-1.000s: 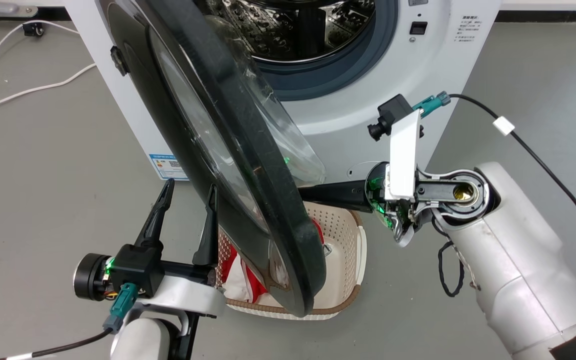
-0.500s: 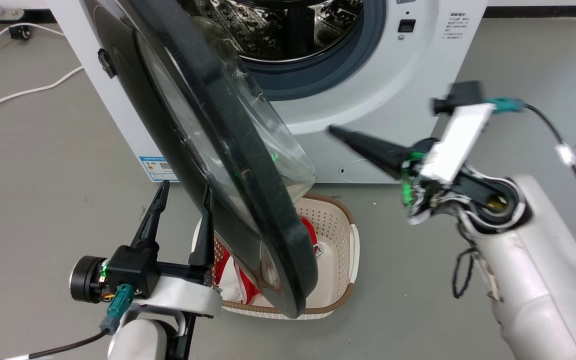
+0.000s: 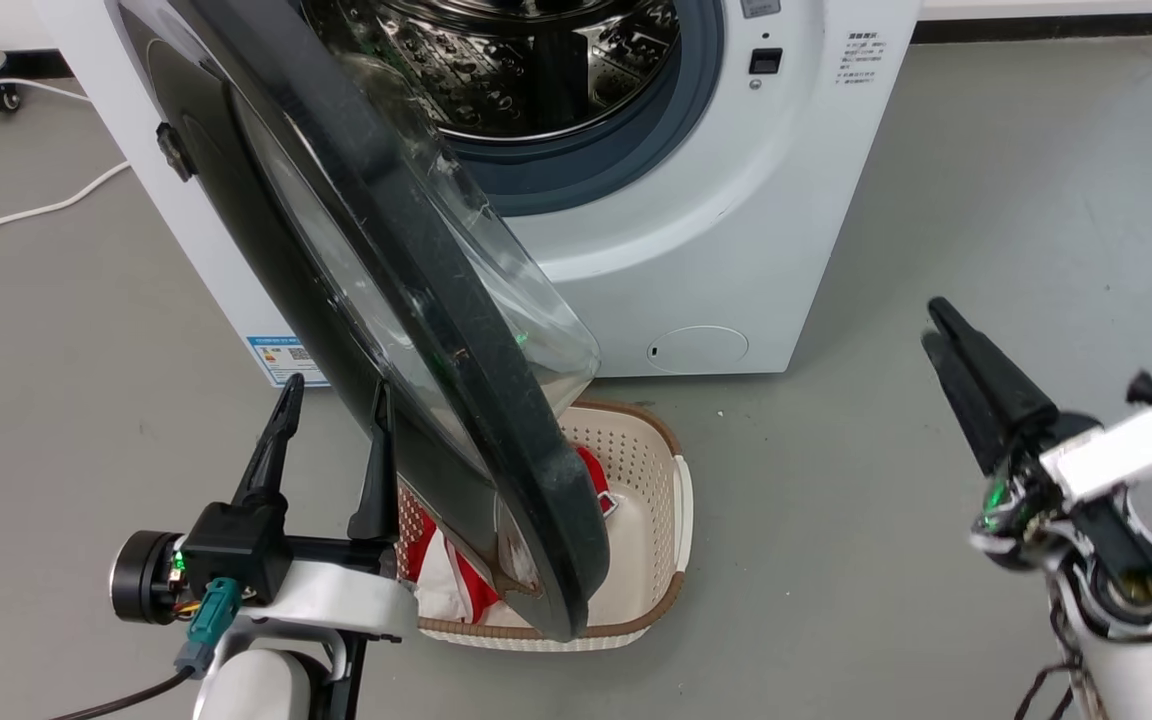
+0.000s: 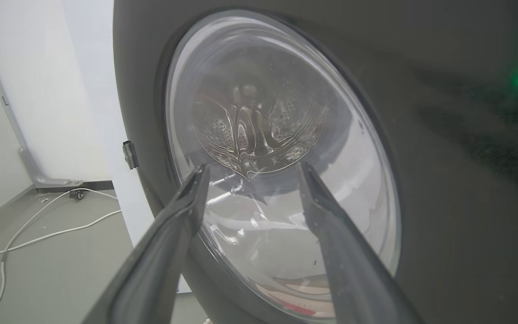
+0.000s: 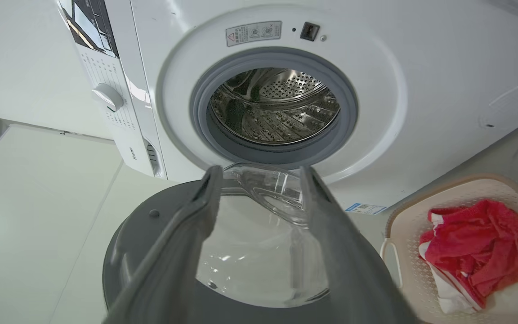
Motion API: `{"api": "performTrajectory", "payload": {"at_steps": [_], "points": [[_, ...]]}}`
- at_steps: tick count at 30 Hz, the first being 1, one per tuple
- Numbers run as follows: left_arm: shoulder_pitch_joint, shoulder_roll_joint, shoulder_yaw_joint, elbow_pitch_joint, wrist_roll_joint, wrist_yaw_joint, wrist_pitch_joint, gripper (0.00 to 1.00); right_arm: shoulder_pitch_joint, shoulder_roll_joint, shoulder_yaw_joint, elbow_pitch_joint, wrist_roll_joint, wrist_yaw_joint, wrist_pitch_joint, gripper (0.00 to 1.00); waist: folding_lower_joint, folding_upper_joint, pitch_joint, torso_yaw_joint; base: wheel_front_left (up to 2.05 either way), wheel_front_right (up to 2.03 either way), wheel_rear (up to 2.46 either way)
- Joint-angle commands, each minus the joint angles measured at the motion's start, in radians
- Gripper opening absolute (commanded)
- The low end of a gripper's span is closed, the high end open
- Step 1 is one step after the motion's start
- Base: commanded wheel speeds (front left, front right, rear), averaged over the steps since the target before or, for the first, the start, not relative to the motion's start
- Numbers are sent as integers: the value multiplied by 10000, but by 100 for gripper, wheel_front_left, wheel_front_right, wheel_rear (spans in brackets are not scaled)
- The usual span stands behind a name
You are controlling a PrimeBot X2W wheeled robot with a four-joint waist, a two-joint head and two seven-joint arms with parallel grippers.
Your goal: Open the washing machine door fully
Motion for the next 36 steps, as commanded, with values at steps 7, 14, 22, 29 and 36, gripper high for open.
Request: {"api": "performTrajectory", "payload": {"at_steps": [7, 14, 22, 29, 36], "points": [[138, 1, 104, 60, 60, 33, -23, 100, 1572, 229, -7, -554, -2593, 0, -2479, 100, 1, 0, -145, -63, 0, 0, 0], [226, -4, 120, 75, 52, 56, -25, 100, 1943, 624, 50, -571, -5424, 0, -4200, 100, 1, 0, -292, -148, 0, 0, 0], [382, -5, 130, 40, 28, 43, -25, 100, 2159, 937, -551, -1243, -10018, -1, -5408, 100, 1, 0, -564, -210, 0, 0, 0], [464, 28, 152, -2, 183, -9, -23, 100, 2931, 1083, -598, -2589, -14184, -1, -5562, 100, 1, 0, -777, -196, 0, 0, 0], [709, 58, 89, 61, 323, -16, -23, 100, 4019, 1249, -646, -2694, -15220, -3, -5282, 100, 1, 0, -1066, -157, 0, 0, 0]]}}
